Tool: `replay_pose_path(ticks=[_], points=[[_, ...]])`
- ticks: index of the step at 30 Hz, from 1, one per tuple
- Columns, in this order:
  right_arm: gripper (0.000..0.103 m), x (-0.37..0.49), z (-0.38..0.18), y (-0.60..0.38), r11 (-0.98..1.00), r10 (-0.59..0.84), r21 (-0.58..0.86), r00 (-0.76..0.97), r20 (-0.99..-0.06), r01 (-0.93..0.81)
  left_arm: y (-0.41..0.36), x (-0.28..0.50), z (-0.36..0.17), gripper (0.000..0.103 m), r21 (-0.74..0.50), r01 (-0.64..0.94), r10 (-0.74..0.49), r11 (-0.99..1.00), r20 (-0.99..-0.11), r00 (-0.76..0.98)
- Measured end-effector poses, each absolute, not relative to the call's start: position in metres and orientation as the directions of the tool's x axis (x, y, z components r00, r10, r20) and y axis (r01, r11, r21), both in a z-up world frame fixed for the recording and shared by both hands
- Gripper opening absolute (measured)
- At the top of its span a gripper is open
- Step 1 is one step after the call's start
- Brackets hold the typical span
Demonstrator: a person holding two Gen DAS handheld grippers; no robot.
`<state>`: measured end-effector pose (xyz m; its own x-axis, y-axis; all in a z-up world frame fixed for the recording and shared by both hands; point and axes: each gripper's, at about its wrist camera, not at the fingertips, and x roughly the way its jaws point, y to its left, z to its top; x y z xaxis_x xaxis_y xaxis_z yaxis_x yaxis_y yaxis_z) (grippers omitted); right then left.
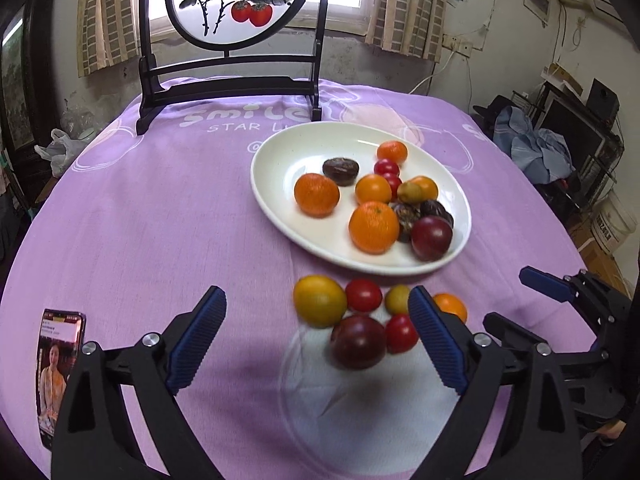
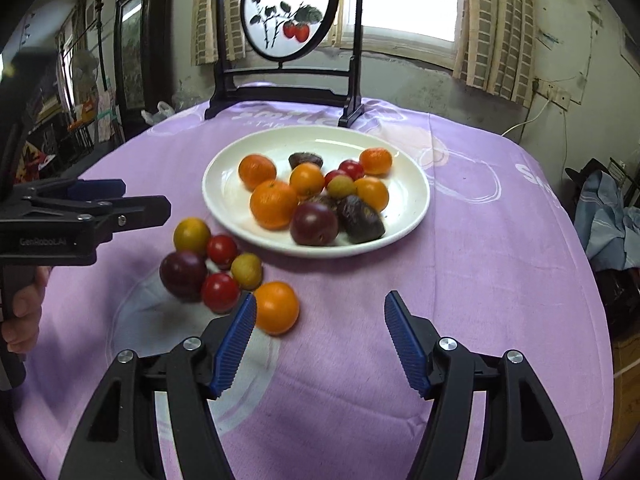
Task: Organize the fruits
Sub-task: 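Grasp an orange tomato with the right tool, then grasp a dark red tomato with the left tool while the right tool holds the orange tomato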
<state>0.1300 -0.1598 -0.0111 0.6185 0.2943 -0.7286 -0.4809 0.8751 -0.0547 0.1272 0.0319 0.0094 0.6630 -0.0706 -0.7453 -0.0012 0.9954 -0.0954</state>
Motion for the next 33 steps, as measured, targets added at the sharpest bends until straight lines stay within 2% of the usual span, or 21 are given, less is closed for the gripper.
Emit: replay_pose_path(ticks=[14,16,19,23,33], points=[[0.066,0.146,-0.051,-0.119,0.834,0.231,-0.11,0.523,-0.82,-0.541,0.04,0.127,-0.018,0.091,-0.093,0.009,-0.078,0.996,-0.779,0.622],[0.062,0.149,-0.051,-0.116,0.834,0.237,-0.103,0.52,-0.82,-0.541,0.039,0.128,-0.02,0.091,-0.087,0.013,-0.077,0.996,-0.784,0.616],[0.046,0.15,-0.052,-0.113,0.837,0.255,-0.079,0.514,-0.819,-0.541,0.038,0.129,-0.021,0.091,-0.1,0.028,-0.096,0.995,-0.788,0.608],[0.036,0.146,-0.05,-0.113,0.838,0.255,-0.082,0.52,-0.815,-0.539,0.038,0.129,-0.022,0.091,-0.104,0.036,-0.104,0.994,-0.79,0.604],[0.036,0.135,-0.045,-0.136,0.869,0.29,-0.007,0.52,-0.804,-0.495,0.028,0.129,-0.03,0.091,-0.084,0.065,-0.106,0.994,-0.802,0.587]])
